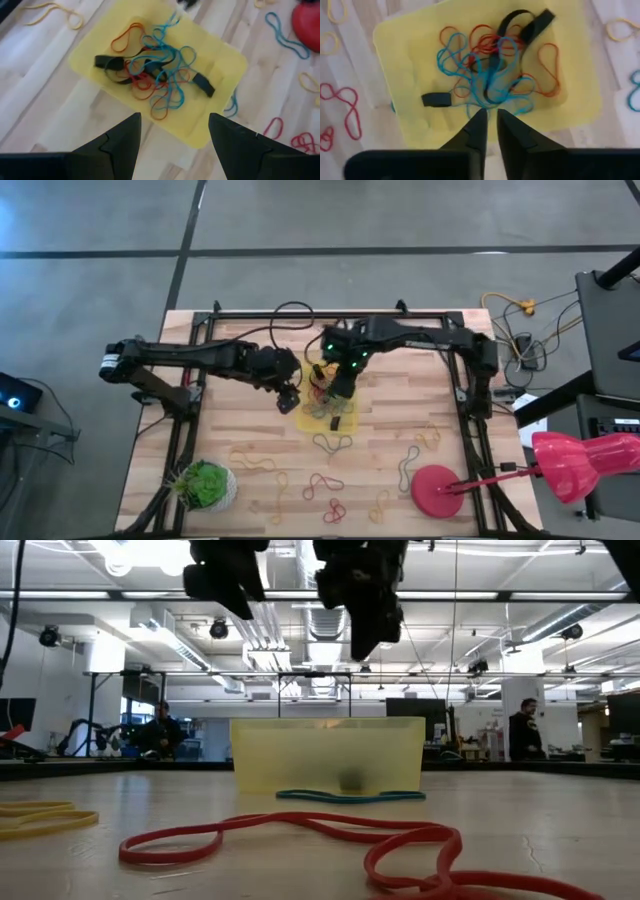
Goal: Pick and place rubber bands into bin
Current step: Put the blue rubber band into the yellow bin
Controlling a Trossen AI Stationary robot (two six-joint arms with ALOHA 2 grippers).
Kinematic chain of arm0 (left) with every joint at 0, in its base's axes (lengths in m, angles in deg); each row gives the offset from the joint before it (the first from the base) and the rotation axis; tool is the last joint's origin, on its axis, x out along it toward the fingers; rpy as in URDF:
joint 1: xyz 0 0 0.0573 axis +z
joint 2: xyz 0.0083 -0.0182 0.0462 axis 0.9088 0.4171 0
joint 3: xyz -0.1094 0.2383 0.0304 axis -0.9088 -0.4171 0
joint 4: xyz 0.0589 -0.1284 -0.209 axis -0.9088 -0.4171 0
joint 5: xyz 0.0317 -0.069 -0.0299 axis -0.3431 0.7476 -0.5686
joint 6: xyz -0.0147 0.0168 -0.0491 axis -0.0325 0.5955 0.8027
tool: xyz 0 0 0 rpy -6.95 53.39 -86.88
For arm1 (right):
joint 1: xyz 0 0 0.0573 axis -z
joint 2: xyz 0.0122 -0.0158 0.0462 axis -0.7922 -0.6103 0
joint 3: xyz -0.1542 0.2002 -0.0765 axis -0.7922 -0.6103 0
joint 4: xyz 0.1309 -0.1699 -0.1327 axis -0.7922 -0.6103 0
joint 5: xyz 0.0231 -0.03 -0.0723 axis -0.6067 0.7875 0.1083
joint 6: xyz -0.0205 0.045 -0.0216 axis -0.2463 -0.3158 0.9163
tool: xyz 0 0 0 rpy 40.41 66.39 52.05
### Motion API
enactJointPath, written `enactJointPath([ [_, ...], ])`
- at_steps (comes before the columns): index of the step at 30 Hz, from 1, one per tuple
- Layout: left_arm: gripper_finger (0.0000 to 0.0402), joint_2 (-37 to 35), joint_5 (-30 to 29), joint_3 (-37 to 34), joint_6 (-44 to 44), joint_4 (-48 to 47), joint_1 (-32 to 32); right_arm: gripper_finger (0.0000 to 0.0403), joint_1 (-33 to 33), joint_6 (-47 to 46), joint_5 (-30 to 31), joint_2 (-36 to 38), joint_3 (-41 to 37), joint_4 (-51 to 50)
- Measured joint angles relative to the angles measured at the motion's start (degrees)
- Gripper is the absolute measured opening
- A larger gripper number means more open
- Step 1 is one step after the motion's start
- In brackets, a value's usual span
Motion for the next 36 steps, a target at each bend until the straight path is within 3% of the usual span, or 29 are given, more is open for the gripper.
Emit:
enactJointPath([
  [6,0.0217,-2.8,-3.7,-1.2,3.3,-5.0,-1.8,0.0106,-3.1,2.2,0.4,-5.1,5.7,-1.8],
  [15,0.0217,-6.2,-3.3,-10.6,10.5,-4.9,-3.9,0.0182,-6.4,9.8,4.8,-5.3,7.8,-5.7],
  [23,0.0217,-8.5,-3.1,-18.0,15.0,-3.7,-8.1,0.0185,-10.2,15.6,4.8,-1.3,2.2,-6.2],
  [36,0.0217,-9.6,-3.2,-23.4,16.0,1.7,-9.6,0.0167,-16.9,8.1,5.0,11.6,-19.4,-5.7],
])
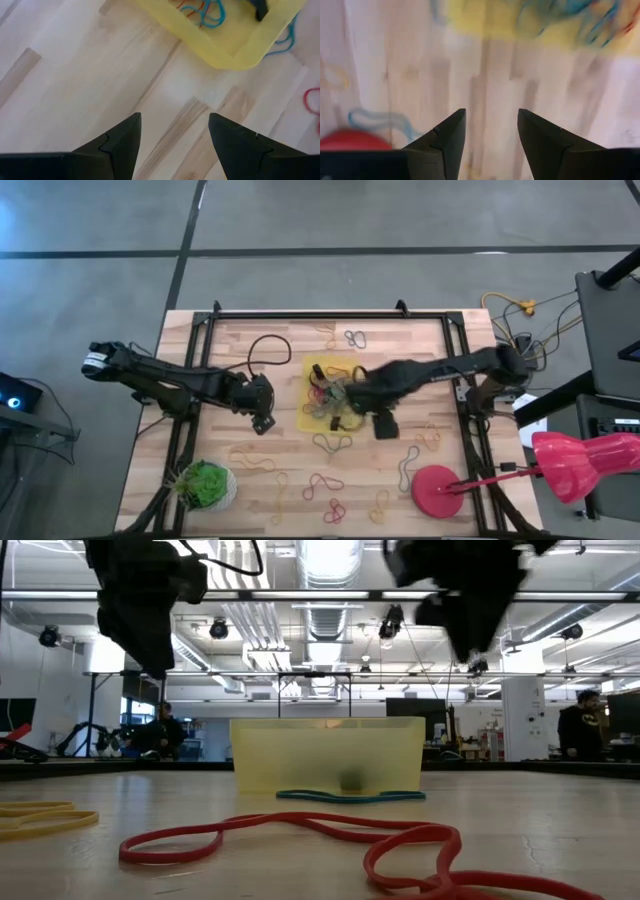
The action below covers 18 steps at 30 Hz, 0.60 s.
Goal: Pick and place rubber bands into bin
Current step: Put the blue rubber band into the yellow bin
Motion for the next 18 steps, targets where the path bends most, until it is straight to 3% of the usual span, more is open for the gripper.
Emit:
enactJointPath([
  [9,0.0217,0.2,0.2,-3.0,-3.7,9.6,0.0,0.0166,-10.9,-13.4,1.3,9.5,-18.3,5.8],
  [18,0.0217,0.3,-0.3,-3.8,-10.8,10.9,0.5,0.0164,-17.2,-24.0,1.3,11.4,-28.9,13.4],
])
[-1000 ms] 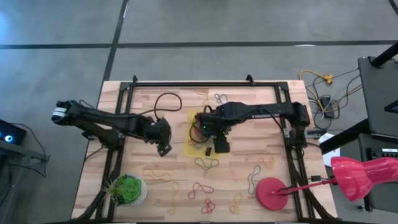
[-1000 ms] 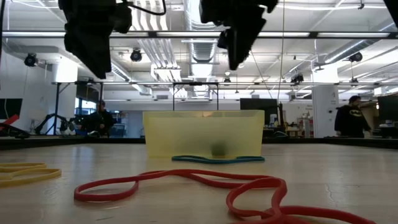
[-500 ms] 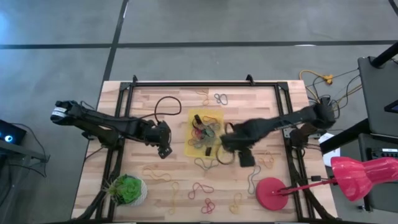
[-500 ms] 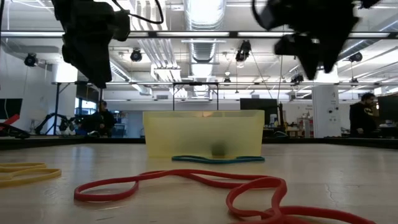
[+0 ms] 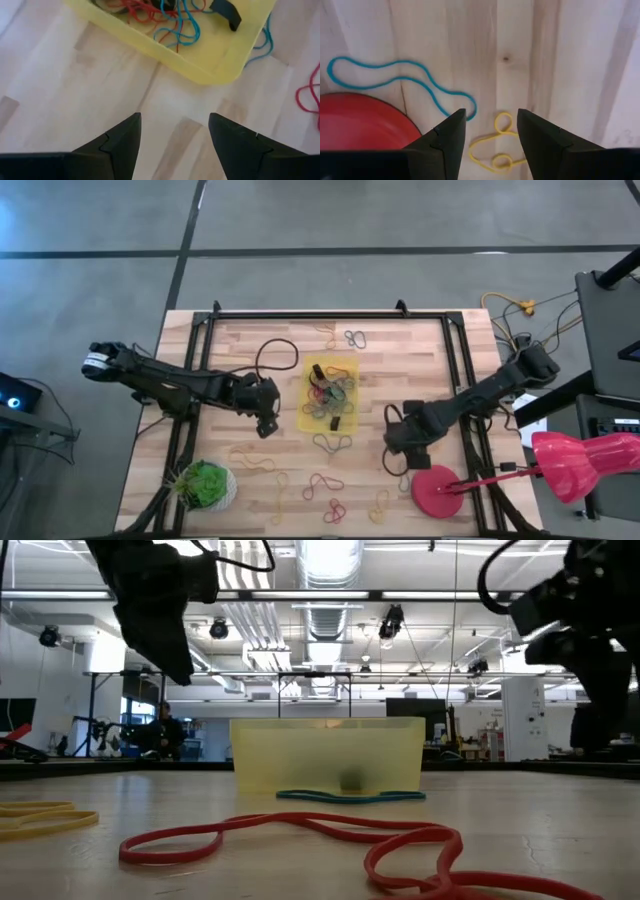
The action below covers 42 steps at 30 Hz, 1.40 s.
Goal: Pick and place rubber bands into bin
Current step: Put the blue rubber band into the yellow bin
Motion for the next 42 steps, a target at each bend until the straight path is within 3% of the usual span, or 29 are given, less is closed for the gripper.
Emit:
enactJointPath([
  [4,0.0216,0.0,2.1,1.7,-1.4,1.1,4.2,0.0163,-0.6,-3.8,0.1,0.1,-1.6,0.9],
  [9,0.0202,0.1,7.1,5.2,-6.7,5.2,14.2,0.0158,-0.7,-8.7,1.1,0.5,-1.7,1.0],
  [14,0.0184,2.5,16.9,8.3,-10.0,7.2,26.2,0.015,-0.3,-10.1,3.0,1.2,-0.6,1.4],
  [17,0.0176,3.3,20.7,8.7,-12.3,7.0,29.6,0.0145,0.5,-10.1,6.6,2.1,-0.1,1.6],
  [22,0.0171,2.3,22.0,7.7,-13.2,6.9,28.7,0.0141,3.0,-9.4,11.9,3.4,-0.6,2.2],
  [30,0.017,0.7,22.0,6.7,-11.1,1.9,22.0,0.0138,8.4,0.7,11.7,3.6,-1.5,3.5],
  [42,0.017,-0.1,16.1,5.8,-3.7,-2.4,12.2,0.0137,18.3,7.5,10.4,3.6,2.9,8.3],
])
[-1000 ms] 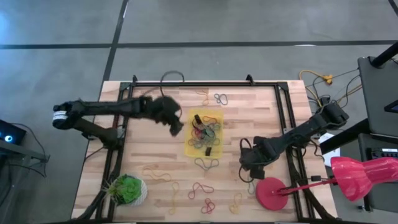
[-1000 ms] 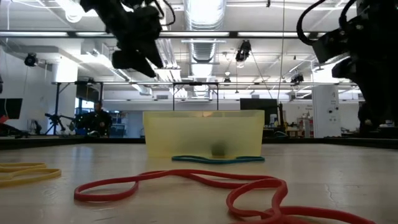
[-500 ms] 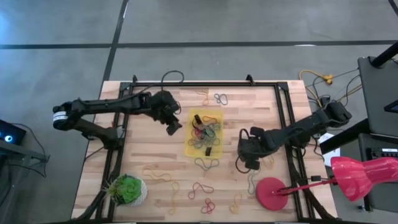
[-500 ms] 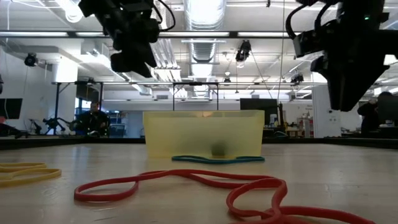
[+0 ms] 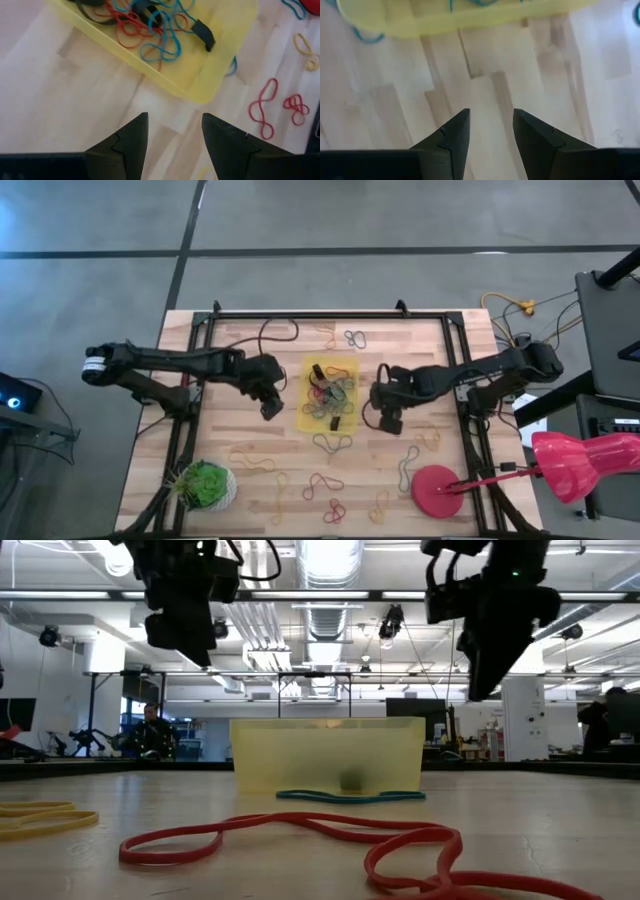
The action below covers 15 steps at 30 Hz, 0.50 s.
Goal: Pick and place rubber bands into bin
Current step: Put the blue rubber band into the yellow bin
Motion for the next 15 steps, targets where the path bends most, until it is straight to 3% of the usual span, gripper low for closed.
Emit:
enactJointPath([
  [15,0.017,-0.3,-5.7,0.0,10.4,-1.9,-7.2,0.0132,7.4,-1.6,-2.0,-0.2,8.3,2.5],
])
